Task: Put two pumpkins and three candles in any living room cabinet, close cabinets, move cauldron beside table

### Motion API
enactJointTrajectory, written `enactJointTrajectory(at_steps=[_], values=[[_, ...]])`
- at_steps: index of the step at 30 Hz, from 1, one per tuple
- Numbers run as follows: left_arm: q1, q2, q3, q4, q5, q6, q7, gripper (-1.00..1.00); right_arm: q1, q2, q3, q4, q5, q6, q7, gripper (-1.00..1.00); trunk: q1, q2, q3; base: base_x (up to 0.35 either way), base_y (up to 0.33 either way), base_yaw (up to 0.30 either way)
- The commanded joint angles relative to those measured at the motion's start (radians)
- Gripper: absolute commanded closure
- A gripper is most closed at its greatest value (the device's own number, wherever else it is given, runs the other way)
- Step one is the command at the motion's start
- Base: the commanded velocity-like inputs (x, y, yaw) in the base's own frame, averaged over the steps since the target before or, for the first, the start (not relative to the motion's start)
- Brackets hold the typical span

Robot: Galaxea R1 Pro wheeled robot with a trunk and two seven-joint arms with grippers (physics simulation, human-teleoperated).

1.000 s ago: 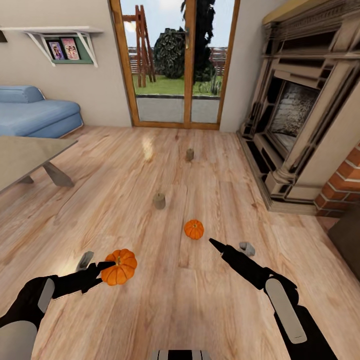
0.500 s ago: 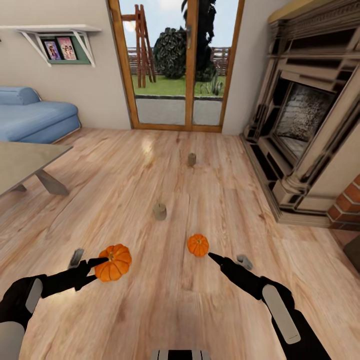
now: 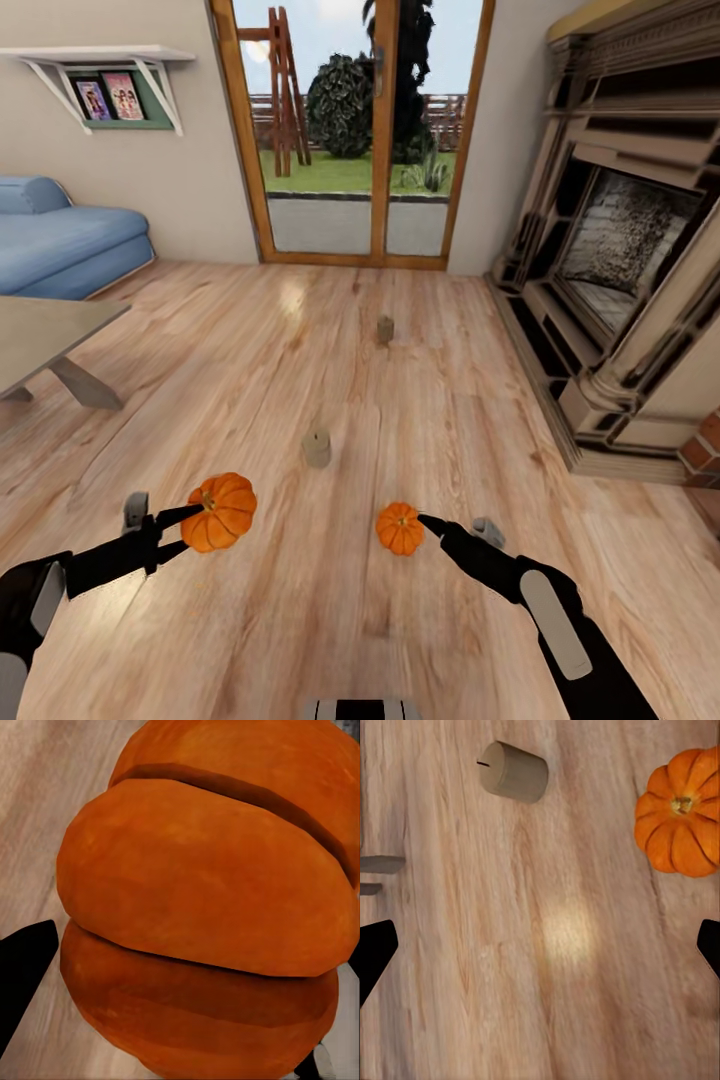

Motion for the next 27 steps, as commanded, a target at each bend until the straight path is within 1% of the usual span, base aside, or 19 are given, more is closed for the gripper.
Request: enactJointTrajectory(at_steps=[1,5,9,11,13,14,15,16,17,18,20,27], values=[[0.002,0.0,0.0,0.0,0.007,0.004,-0.003,1.0,-0.006,0.0,0.0,0.015,0.0,0.0,0.0,-1.0,0.0,0.0,0.0,0.325,0.0,0.0],[0.005,0.001,0.001,0.0,0.007,0.004,-0.008,1.0,-0.021,-0.002,0.0,0.046,0.002,0.0,-0.002,-1.0,0.0,0.0,0.0,0.26,-0.005,0.0],[0.007,0.0,0.0,0.0,0.008,0.004,-0.01,1.0,-0.025,-0.006,0.0,0.058,0.002,0.001,-0.005,-1.0,0.0,0.0,0.0,0.06,-0.004,0.0],[0.007,0.0,0.0,0.0,0.008,0.004,-0.022,1.0,-0.026,-0.007,0.0,0.06,0.001,0.002,-0.008,-1.0,0.0,0.0,0.0,0.016,-0.001,0.0],[0.007,0.0,0.0,0.0,0.008,0.003,-0.057,1.0,-0.026,-0.007,-0.001,0.061,0.001,0.002,-0.014,-1.0,0.0,0.0,0.0,0.006,0.0,0.0],[0.006,0.0,-0.002,-0.001,0.007,0.003,-0.087,1.0,-0.027,-0.008,-0.001,0.066,0.001,0.001,-0.02,-1.0,0.0,0.0,-0.004,0.003,0.0,0.0],[0.005,0.0,-0.009,-0.001,0.006,0.002,-0.103,1.0,-0.03,-0.008,-0.001,0.074,0.001,-0.001,-0.025,-1.0,0.001,0.0,-0.008,0.002,0.0,0.0],[0.005,0.0,-0.024,-0.002,0.005,0.002,-0.114,1.0,-0.036,-0.008,-0.001,0.091,0.0,-0.002,-0.027,-1.0,0.001,-0.001,-0.012,0.001,0.0,0.0],[0.005,0.0,-0.032,-0.002,0.005,0.002,-0.118,1.0,-0.04,-0.009,-0.001,0.1,0.0,-0.003,-0.028,-1.0,0.002,-0.001,-0.015,0.0,0.0,0.0],[0.004,0.001,-0.053,-0.002,0.005,0.002,-0.126,1.0,-0.051,-0.009,-0.001,0.127,0.0,-0.006,-0.03,-1.0,0.002,-0.001,-0.019,0.0,0.0,0.0],[0.004,0.001,-0.068,-0.002,0.004,0.002,-0.131,1.0,-0.057,-0.008,-0.001,0.145,0.0,-0.009,-0.031,-1.0,0.003,-0.002,-0.027,0.0,0.0,0.0],[0.004,0.001,-0.077,-0.002,0.005,0.002,-0.135,1.0,-0.061,-0.008,0.0,0.158,0.001,-0.012,-0.028,-1.0,0.006,-0.003,-0.054,0.0,0.0,0.0]])
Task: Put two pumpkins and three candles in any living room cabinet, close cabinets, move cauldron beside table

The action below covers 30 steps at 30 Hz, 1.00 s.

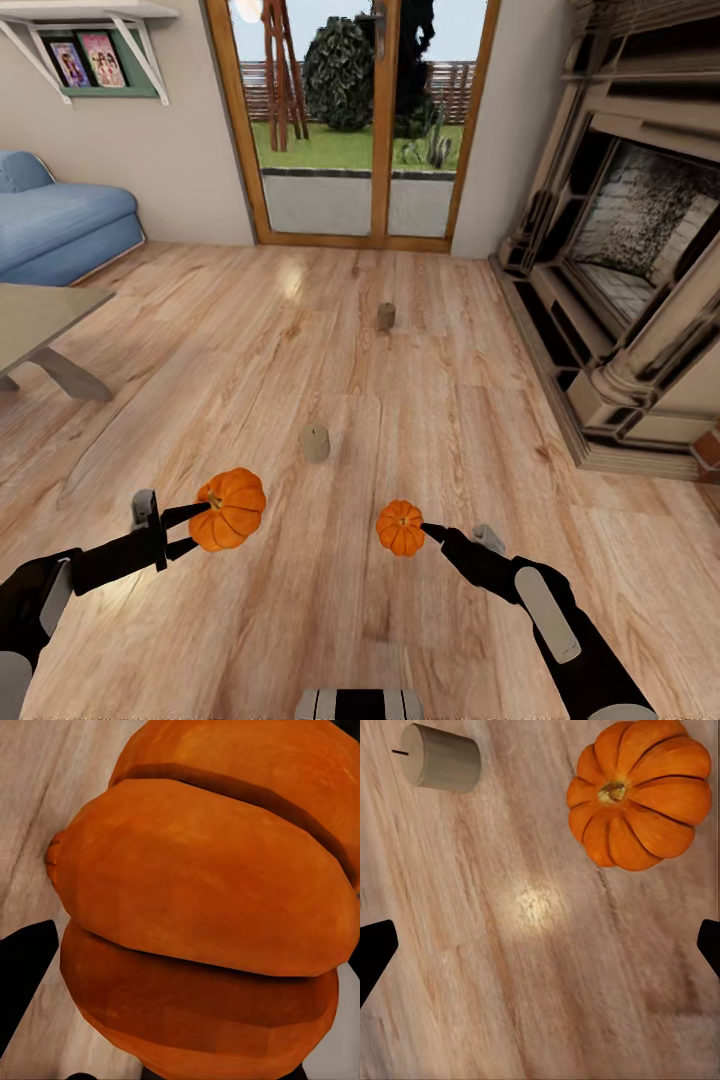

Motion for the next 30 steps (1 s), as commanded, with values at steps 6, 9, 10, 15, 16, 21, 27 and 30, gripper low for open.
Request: enactJointTrajectory(at_steps=[6,9,10,15,16,21,27,30], values=[[0.0,0.0,0.0,0.0,0.002,0.0,0.001,1.0,0.0,0.0,0.0,0.002,0.001,-0.027,0.007,-1.0,0.003,-0.001,-0.023,0.0,0.0,0.0],[0.0,0.0,0.0,0.0,0.002,0.0,0.001,1.0,0.0,0.0,0.0,0.002,-0.001,-0.03,0.008,-1.0,0.004,-0.002,-0.035,0.0,0.0,0.0],[0.0,0.0,0.0,0.0,0.002,0.0,0.001,1.0,0.0,0.0,0.0,0.002,-0.001,-0.031,0.008,-1.0,0.004,-0.002,-0.039,0.0,0.0,0.0],[0.0,0.001,0.0,0.0,0.002,0.0,0.001,1.0,0.001,0.001,-0.03,0.005,-0.002,-0.033,0.009,-1.0,0.007,-0.004,-0.058,0.0,0.0,0.0],[0.0,0.003,0.001,0.0,0.003,0.0,-0.003,1.0,0.001,0.001,-0.042,0.014,-0.002,-0.035,0.01,-1.0,0.007,-0.004,-0.062,0.0,0.0,0.0],[-0.001,0.047,-0.014,-0.025,0.002,-0.001,-0.183,1.0,0.001,-0.001,-0.064,0.07,-0.003,-0.065,0.022,-1.0,0.009,-0.005,-0.081,0.0,0.0,0.0],[0.028,0.086,-0.046,-0.17,0.006,0.003,-0.222,1.0,0.001,0.002,-0.067,0.084,-0.004,-0.13,0.039,-1.0,0.01,-0.005,-0.089,0.0,0.0,0.0],[0.034,0.087,-0.049,-0.187,0.007,0.004,-0.222,1.0,0.001,0.005,-0.067,0.088,-0.005,-0.155,0.056,-1.0,0.01,-0.005,-0.089,0.0,0.0,0.0]])
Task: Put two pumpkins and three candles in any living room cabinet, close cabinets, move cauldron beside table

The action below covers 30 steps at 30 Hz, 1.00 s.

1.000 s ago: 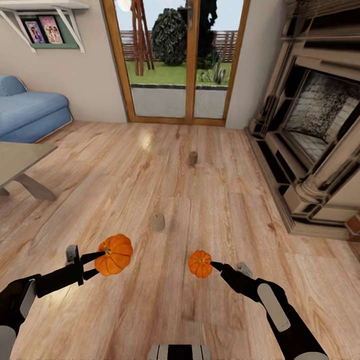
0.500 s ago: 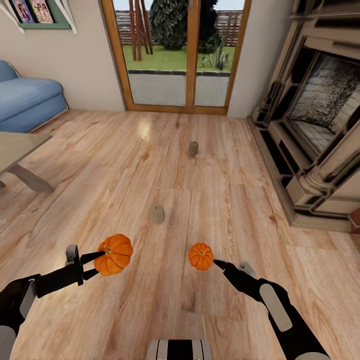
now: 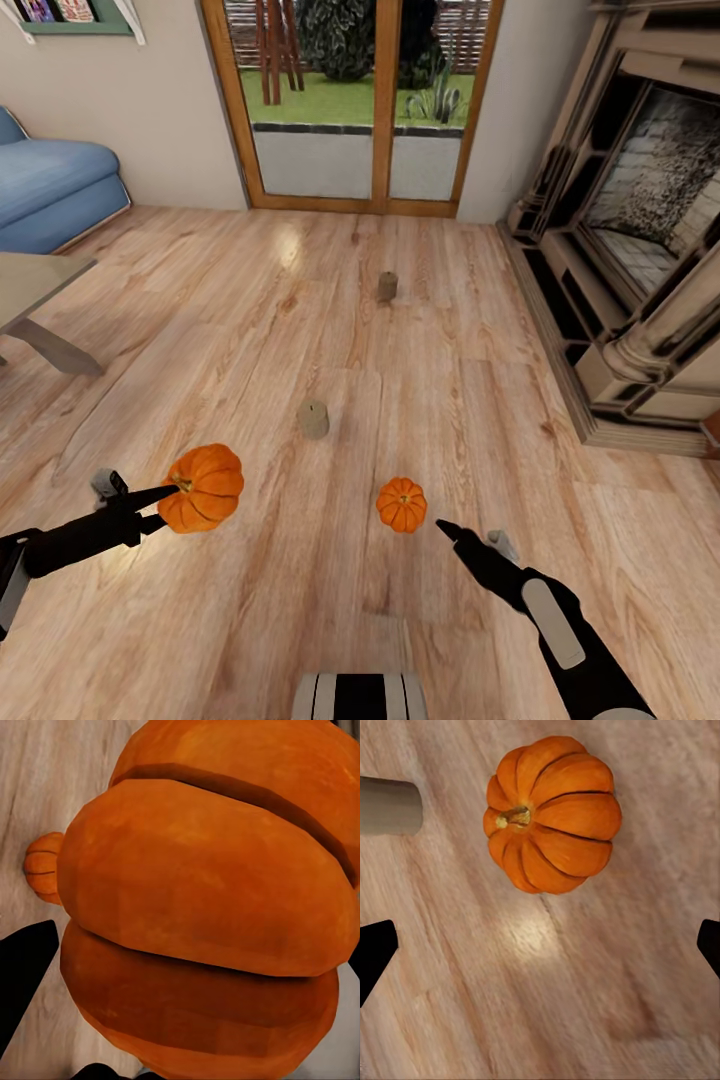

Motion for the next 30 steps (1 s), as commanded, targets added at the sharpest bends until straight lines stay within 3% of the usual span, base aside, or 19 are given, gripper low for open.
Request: enactJointTrajectory(at_steps=[1,3,6,11,24,30], values=[[0.001,0.0,-0.001,-0.004,-0.001,-0.001,0.0,1.0,0.0,0.001,0.0,0.001,0.0,-0.005,0.01,-1.0,0.0,0.0,0.0,0.0,0.0,0.0],[0.002,-0.004,-0.006,-0.008,-0.001,0.0,0.0,1.0,0.0,0.002,0.0,0.001,0.0,-0.01,0.035,-1.0,0.0,0.0,0.0,0.0,0.0,0.0],[0.003,-0.008,-0.051,-0.012,0.0,0.0,0.0,1.0,0.0,0.002,0.0,0.003,0.0,-0.013,0.073,-1.0,0.0,0.0,0.0,0.141,0.0,0.0],[0.003,-0.009,-0.093,-0.012,0.001,0.0,0.0,1.0,0.0,0.003,0.001,0.003,0.001,-0.013,0.085,-1.0,0.0,0.0,0.0,0.151,0.0,0.0],[0.003,-0.006,-0.095,-0.012,0.001,0.0,0.0,1.0,0.0,0.005,0.003,0.007,0.007,-0.016,0.086,-1.0,0.0,0.0,0.0,0.218,0.0,0.0],[0.003,-0.004,-0.091,-0.011,0.003,0.0,0.0,1.0,-0.001,0.003,0.002,0.04,0.005,-0.015,0.085,-1.0,0.001,0.0,-0.008,0.042,0.0,0.0]])
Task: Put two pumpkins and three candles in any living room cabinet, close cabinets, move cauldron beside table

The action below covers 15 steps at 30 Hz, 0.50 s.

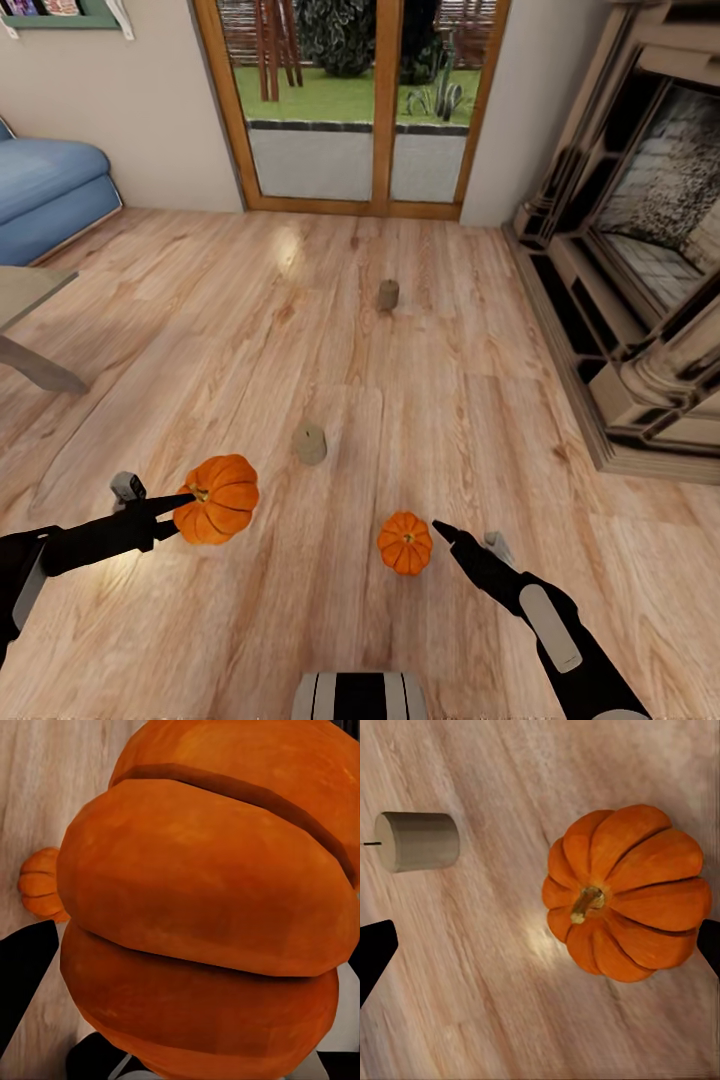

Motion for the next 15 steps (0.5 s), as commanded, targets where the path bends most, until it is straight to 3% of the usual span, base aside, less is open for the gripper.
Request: enactJointTrajectory(at_steps=[1,15], values=[[0.0,0.0,0.0,0.0,0.003,-0.002,0.0,1.0,0.0,0.0,0.0,0.001,0.0,0.0,0.0,-1.0,0.0,0.0,-0.004,0.007,0.0,0.0],[0.0,0.001,0.0,-0.001,0.003,-0.002,0.0,1.0,-0.031,-0.001,0.005,0.072,0.006,0.006,0.004,-1.0,0.007,-0.004,-0.058,0.001,0.0,0.0]])
